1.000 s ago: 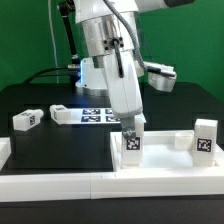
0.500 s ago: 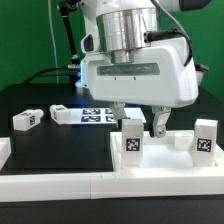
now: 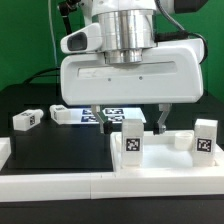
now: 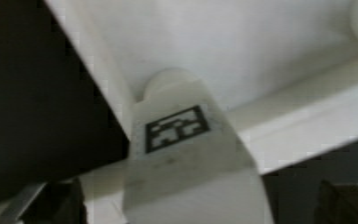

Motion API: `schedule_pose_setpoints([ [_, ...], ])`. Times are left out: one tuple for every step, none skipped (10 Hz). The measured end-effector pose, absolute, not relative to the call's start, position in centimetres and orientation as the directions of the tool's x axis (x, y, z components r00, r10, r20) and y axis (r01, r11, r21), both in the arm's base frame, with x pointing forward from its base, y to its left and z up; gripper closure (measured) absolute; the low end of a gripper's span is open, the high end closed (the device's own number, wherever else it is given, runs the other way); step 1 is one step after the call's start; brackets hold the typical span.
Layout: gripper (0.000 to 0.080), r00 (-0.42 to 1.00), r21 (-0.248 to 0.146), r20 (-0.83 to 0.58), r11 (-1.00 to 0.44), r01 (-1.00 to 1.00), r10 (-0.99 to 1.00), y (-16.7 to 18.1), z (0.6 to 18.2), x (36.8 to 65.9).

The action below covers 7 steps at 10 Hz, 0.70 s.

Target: Assemble square table

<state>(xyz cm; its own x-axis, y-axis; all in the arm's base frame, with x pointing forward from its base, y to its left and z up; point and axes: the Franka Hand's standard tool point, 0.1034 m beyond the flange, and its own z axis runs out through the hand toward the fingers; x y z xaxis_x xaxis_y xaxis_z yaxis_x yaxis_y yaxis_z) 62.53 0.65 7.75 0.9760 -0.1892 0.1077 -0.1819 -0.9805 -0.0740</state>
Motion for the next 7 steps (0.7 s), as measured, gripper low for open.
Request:
schedule_pose_setpoints([
  [0.0151,0.980,-0.072,0.109,-0.984,-0.162,-0.169,0.67,7.69,62.51],
  [0.0270,0.977,-0.074,0.108,-0.981,-0.178,-0.185,0.66,7.69,62.51],
  [0.0404,0.972,-0.077,0.106,-0.976,-0.204,-0.211,0.67,7.69,62.51],
  [0.0404,0.969,-0.077,0.106,-0.973,-0.216,-0.224,0.58,7.70,62.51],
  [0.0511,0.944,-0.088,0.098,-0.948,-0.307,-0.315,0.50,7.68,62.50],
  [0.0511,0.906,-0.098,0.088,-0.909,-0.406,-0.414,0.41,7.68,62.50],
  [0.0511,0.887,-0.103,0.083,-0.889,-0.447,-0.455,0.40,7.68,62.51],
])
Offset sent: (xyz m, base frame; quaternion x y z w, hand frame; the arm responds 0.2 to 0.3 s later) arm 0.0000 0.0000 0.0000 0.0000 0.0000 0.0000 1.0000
